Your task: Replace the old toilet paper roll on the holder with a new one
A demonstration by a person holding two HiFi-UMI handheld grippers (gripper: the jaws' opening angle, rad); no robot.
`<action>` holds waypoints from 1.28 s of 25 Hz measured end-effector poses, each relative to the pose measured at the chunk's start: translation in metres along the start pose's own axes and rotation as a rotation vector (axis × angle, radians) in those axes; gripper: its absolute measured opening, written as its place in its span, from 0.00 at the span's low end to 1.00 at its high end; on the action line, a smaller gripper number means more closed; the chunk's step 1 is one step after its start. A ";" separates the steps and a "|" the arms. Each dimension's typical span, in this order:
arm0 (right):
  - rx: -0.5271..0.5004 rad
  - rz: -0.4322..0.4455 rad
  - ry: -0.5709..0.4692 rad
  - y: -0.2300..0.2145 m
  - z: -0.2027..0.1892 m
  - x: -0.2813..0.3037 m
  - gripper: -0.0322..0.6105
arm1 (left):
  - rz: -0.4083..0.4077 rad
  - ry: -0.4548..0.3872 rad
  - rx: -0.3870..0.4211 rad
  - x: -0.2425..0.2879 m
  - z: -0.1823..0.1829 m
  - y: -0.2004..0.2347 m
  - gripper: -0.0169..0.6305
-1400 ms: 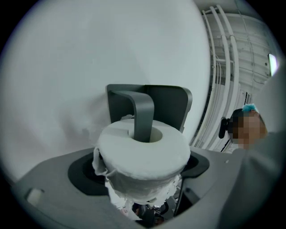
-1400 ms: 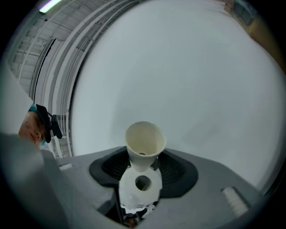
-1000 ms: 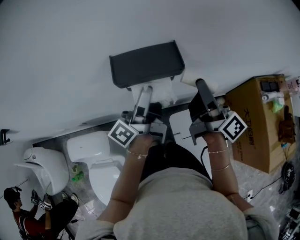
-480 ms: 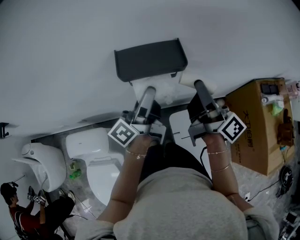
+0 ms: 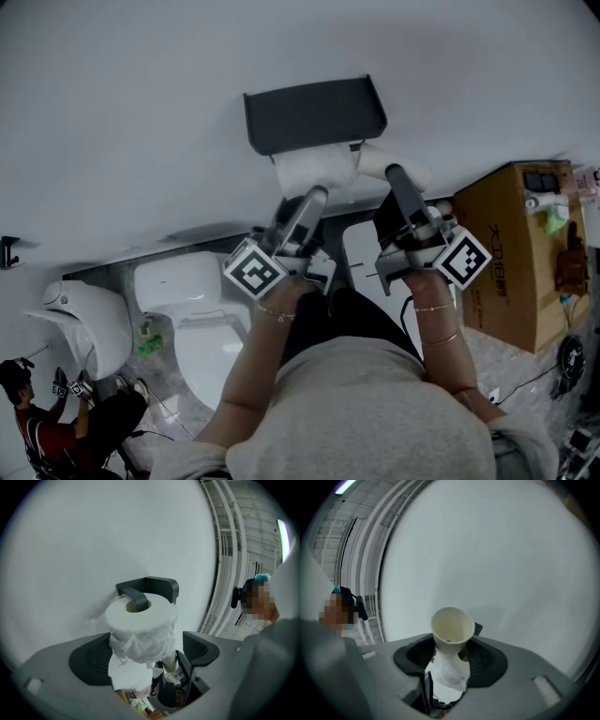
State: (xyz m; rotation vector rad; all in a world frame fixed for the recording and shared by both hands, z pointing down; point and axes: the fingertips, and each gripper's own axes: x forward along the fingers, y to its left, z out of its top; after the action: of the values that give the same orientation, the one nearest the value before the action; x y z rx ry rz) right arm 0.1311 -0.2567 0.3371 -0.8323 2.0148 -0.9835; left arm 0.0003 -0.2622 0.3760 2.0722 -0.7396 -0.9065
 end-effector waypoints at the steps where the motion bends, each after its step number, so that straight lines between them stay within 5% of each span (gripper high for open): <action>1: 0.000 0.000 0.000 0.000 -0.001 0.000 0.37 | -0.001 -0.001 -0.005 -0.001 -0.001 0.000 0.75; 21: -0.042 0.040 -0.032 0.025 -0.003 -0.002 0.37 | -0.004 0.067 0.122 -0.029 0.000 -0.017 0.62; 32: -0.047 0.082 -0.018 0.046 -0.011 0.000 0.37 | -0.038 0.030 0.155 -0.045 0.013 -0.043 0.55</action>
State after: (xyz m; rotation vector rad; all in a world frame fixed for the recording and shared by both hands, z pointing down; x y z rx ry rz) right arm 0.1118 -0.2296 0.3038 -0.7739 2.0468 -0.8826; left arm -0.0270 -0.2109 0.3517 2.2374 -0.7782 -0.8602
